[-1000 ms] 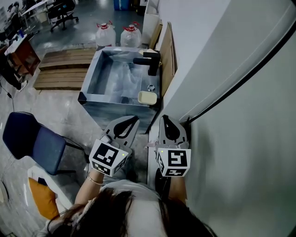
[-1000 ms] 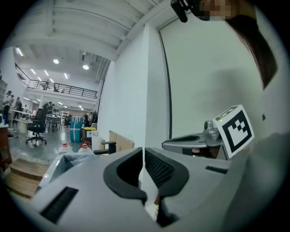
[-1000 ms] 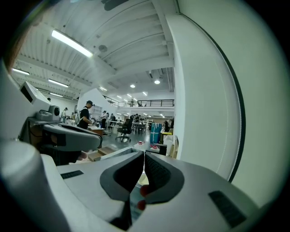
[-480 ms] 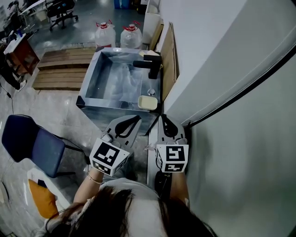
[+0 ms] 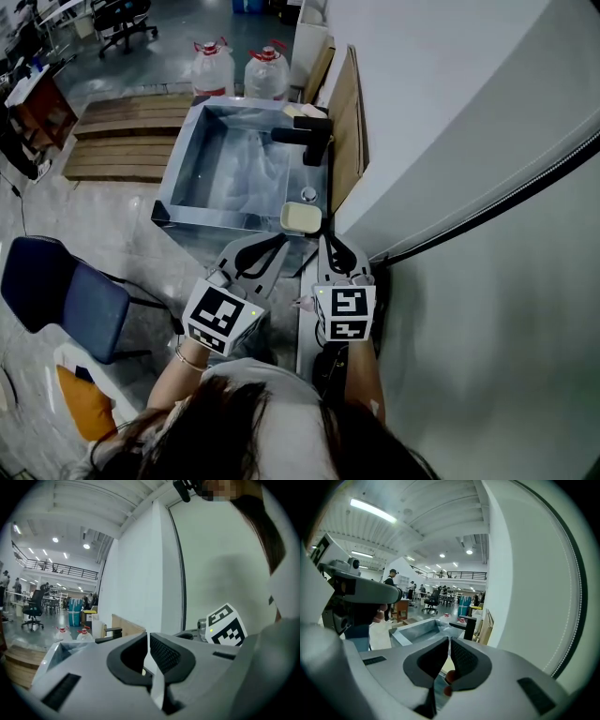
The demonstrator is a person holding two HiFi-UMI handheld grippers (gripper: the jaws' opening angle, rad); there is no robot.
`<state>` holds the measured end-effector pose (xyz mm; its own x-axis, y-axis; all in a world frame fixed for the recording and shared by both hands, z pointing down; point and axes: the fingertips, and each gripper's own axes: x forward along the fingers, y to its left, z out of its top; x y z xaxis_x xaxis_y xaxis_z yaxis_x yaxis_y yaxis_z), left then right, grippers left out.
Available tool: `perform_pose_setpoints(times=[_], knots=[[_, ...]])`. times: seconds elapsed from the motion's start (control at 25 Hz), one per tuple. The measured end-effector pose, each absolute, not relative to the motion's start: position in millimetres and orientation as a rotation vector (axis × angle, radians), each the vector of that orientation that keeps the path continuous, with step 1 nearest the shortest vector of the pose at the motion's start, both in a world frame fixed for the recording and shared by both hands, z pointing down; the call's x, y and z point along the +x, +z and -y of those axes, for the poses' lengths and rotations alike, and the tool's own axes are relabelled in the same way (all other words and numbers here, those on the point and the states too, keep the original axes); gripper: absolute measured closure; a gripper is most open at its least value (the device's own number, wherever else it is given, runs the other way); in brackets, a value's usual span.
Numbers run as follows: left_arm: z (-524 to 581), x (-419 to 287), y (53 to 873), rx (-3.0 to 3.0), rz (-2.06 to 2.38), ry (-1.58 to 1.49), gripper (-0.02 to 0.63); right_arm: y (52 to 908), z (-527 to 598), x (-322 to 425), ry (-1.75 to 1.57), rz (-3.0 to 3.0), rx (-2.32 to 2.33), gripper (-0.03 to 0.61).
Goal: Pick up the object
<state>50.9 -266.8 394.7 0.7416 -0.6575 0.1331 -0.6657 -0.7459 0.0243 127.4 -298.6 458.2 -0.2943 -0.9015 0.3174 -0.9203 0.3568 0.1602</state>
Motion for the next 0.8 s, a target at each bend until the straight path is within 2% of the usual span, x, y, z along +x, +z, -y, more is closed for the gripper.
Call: perform_pose_setpoints(times=[0.8], knots=[[322, 51, 414, 2.841, 1.045, 0.222, 0.604, 529, 359, 135, 0.196, 2.136, 1.527, 0.538]])
